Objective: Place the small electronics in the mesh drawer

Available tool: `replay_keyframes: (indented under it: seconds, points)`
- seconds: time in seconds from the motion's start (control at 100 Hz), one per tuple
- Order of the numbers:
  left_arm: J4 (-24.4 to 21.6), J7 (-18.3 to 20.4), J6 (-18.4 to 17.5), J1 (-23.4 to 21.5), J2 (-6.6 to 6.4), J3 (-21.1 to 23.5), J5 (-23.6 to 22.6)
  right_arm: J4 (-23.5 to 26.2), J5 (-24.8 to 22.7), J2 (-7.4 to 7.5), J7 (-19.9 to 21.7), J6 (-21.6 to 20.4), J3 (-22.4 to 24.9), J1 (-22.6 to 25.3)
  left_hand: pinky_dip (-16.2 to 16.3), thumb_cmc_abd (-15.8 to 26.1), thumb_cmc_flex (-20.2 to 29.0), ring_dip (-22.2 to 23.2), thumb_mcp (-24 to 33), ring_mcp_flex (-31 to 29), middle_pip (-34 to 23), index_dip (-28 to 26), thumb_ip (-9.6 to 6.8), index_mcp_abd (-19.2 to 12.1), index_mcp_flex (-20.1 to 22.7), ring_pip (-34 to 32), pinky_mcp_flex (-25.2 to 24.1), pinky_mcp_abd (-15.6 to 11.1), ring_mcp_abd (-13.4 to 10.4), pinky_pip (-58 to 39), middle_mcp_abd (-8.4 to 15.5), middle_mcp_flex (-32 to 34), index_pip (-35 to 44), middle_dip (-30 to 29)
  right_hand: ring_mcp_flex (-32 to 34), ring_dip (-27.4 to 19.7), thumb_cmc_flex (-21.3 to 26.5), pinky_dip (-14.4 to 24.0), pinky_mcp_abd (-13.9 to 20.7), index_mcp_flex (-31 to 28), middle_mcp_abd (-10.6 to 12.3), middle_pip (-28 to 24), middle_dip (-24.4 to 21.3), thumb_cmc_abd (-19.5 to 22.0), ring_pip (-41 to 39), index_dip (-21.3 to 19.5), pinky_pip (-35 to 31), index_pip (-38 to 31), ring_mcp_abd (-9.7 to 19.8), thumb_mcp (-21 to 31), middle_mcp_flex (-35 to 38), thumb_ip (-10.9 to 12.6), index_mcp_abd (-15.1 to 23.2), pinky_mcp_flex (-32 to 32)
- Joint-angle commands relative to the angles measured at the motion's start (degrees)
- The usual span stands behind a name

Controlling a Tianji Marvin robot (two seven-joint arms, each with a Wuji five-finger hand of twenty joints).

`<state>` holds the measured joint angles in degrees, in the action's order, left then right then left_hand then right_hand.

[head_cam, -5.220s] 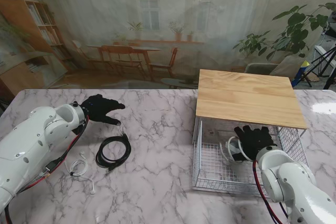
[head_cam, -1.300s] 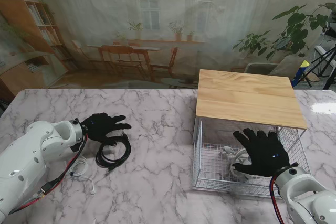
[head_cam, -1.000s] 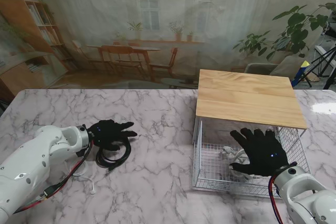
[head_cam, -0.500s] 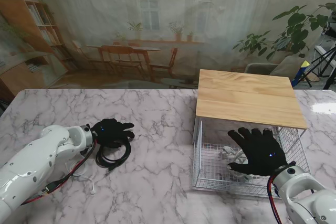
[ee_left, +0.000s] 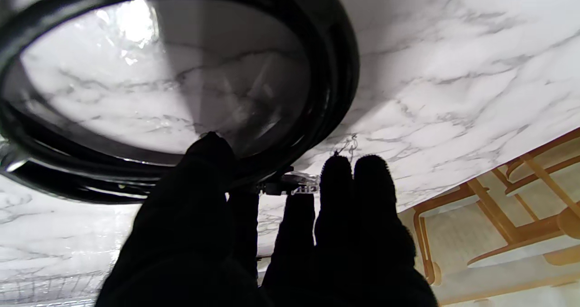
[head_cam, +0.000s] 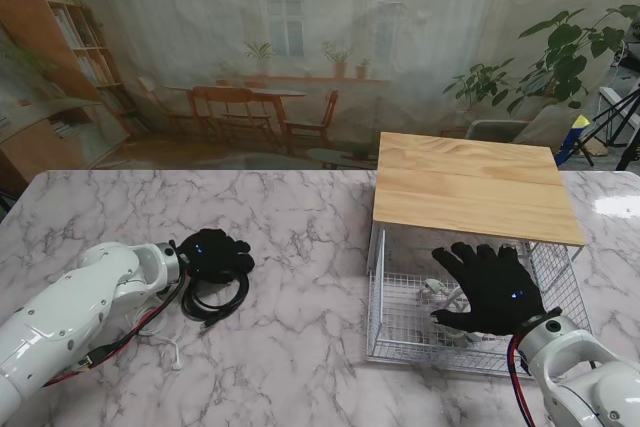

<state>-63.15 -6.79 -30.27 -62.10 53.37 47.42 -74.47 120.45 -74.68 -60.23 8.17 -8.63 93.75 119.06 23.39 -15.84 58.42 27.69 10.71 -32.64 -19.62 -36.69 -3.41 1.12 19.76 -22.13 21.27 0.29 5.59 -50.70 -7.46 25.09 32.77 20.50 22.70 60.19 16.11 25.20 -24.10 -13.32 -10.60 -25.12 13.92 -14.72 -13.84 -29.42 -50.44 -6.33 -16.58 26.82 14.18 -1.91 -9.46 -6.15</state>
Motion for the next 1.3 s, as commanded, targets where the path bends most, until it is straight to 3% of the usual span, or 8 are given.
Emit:
replay_keyframes:
  seconds: [0.0,0.16,0.21,0.34,0.55,0.69,1.0,1.29]
  points:
    - [0.8,-0.1,0.3,0.4,-0.16,-1.0,-0.5,-0.1,0.0,-0.09,-0.1,0.4,-0.2,0.4,0.9,-1.4,3.4,3.8,-1.2,-2.7,-3.8,-2.5,1.7,-2.6,1.7,-3.1,0.4,-3.2,1.1,-3.0,0.2,3.0,3.7,4.6,-0.3,0.5,0.3,-0.8,0.2,0.3,-0.8,-0.4,0.2,1.8,2.7,1.1,-0.7,-0.7,-1.4,-0.8,0.8,-0.6,1.2,0.4]
    - [1.8,-1.7,1.1,1.7,-0.56,-4.1,-1.1,-0.3,0.4,-0.14,-0.8,0.6,-0.4,0.3,5.4,-3.4,6.7,13.4,-1.9,-6.9,-9.2,-11.3,1.83,-3.3,0.9,-7.2,2.7,-2.7,0.9,-7.8,2.1,6.5,12.1,13.7,-0.1,0.3,0.3,-0.9,0.2,0.3,-0.7,-0.4,0.2,2.0,2.7,1.2,-0.6,-1.1,-1.4,-0.9,0.9,-0.6,1.3,0.5]
    - [2.1,-1.9,1.5,2.2,-0.66,-5.0,-1.0,-0.4,0.5,-0.15,-0.8,0.6,-0.4,0.2,7.5,-3.3,8.7,16.4,-2.4,-8.3,-7.9,-13.8,1.42,-3.8,0.3,-8.3,3.5,-2.5,0.4,-8.9,2.5,8.5,15.1,24.8,-0.2,0.3,0.3,-0.9,0.2,0.3,-0.7,-0.4,0.2,2.2,2.7,1.2,-0.5,-1.2,-1.4,-1.0,0.9,-0.6,1.3,0.5]
    - [3.9,-3.8,2.8,4.2,-1.02,-9.5,-0.7,-0.4,1.1,-0.19,-1.1,0.6,-0.4,0.3,11.1,-2.8,13.7,27.1,-2.3,-12.2,-0.9,-21.1,0.56,-4.7,-0.5,-11.2,5.9,-2.8,-0.1,-12.3,3.7,15.7,23.9,40.1,-0.1,0.4,0.5,-0.9,0.1,0.4,-0.7,-0.5,0.2,2.7,2.7,1.3,-0.5,-1.4,-1.4,-1.1,1.0,-0.6,1.4,0.5]
    - [6.4,-8.5,4.9,7.6,-1.34,-16.3,0.6,-0.6,1.5,-0.31,-2.3,1.0,-0.4,0.5,12.9,-3.5,14.4,28.5,-1.0,-16.1,-1.6,-26.0,-0.43,-5.5,1.2,-14.3,9.4,-3.6,0.6,-15.1,4.4,19.6,30.1,41.1,0.0,0.4,1.0,-1.0,0.0,0.3,-0.7,-0.7,0.3,3.4,2.6,1.4,-0.6,-1.9,-1.3,-1.8,1.2,-0.6,1.6,0.4]
    - [5.2,-9.9,4.5,5.8,-1.18,-12.5,-0.7,-0.6,1.6,-0.34,-2.4,1.1,-0.4,0.6,14.3,-5.0,13.0,27.4,2.7,-17.7,-1.8,-26.8,-0.42,-5.6,2.1,-17.1,11.2,-3.9,1.1,-16.2,4.4,21.3,31.2,41.0,0.0,0.5,1.2,-1.0,0.0,0.3,-0.7,-0.7,0.3,3.6,2.6,1.5,-0.6,-2.1,-1.3,-2.1,1.3,-0.6,1.6,0.4]
    - [-3.1,-9.3,2.2,-2.5,-0.19,4.4,-5.8,-1.0,2.1,-0.38,-3.3,1.0,-0.6,0.1,15.8,-7.5,10.9,27.7,7.7,-19.2,-2.1,-27.9,-0.67,-6.3,4.0,-18.8,12.8,-3.6,1.6,-17.3,4.9,22.9,31.6,41.8,0.3,0.8,1.6,-1.0,0.1,0.0,-0.6,-0.9,0.4,3.6,2.4,1.7,-0.8,-2.7,-1.3,-2.6,1.8,-0.4,1.4,0.2]
    - [-8.6,-10.2,3.3,-6.0,1.28,11.0,-5.6,-1.6,4.7,-0.57,-4.5,1.5,-1.6,-1.0,16.8,-8.5,9.3,27.6,11.3,-20.1,-2.6,-29.2,-1.75,-6.6,4.2,-20.6,13.8,-3.8,1.7,-19.0,5.2,23.0,31.8,43.4,1.8,0.8,2.2,-1.2,-0.5,-2.3,0.1,-1.4,0.6,3.2,2.2,2.1,-0.8,-3.7,-1.8,-2.7,5.7,-0.4,0.7,-0.1]
